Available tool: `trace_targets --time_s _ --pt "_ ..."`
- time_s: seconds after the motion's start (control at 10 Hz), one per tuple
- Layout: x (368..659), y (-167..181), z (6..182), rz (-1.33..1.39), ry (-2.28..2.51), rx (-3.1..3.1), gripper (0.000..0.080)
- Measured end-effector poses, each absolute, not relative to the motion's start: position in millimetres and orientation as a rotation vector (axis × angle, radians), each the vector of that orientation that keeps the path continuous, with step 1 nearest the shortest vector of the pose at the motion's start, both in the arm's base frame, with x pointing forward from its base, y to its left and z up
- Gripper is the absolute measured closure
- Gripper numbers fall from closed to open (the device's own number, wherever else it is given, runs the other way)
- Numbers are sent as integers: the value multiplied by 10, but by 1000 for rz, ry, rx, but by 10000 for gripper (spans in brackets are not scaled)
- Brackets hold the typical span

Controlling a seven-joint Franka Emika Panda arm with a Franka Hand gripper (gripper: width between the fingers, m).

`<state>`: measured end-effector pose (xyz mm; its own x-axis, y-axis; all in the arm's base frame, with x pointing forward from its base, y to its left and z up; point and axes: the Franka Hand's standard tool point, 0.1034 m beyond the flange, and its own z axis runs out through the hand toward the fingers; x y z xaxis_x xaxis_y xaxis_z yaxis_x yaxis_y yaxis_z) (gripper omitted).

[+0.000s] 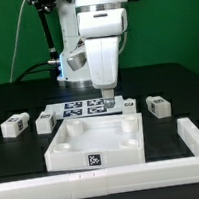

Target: Assemble one leg

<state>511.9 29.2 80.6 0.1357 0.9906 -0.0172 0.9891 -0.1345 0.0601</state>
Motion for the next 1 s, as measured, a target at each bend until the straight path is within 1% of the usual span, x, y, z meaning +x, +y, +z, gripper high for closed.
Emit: trace_targets --time_s 0.1,0.2,0.5,0.6,0.8,0.9,1.0 --pt "5103 286 787 36 2029 2327 150" --pt "5005 251 687 7 2034 2344 150" --pt "4680 281 248 -52 2002 2432 150" --pt "4625 246 151 -75 2020 2435 150" --pt "4577 205 76 -92 2016 2452 150" --pt "4602 201 100 -78 2008 2450 150" --pt "4658 200 185 -57 1998 2443 150"
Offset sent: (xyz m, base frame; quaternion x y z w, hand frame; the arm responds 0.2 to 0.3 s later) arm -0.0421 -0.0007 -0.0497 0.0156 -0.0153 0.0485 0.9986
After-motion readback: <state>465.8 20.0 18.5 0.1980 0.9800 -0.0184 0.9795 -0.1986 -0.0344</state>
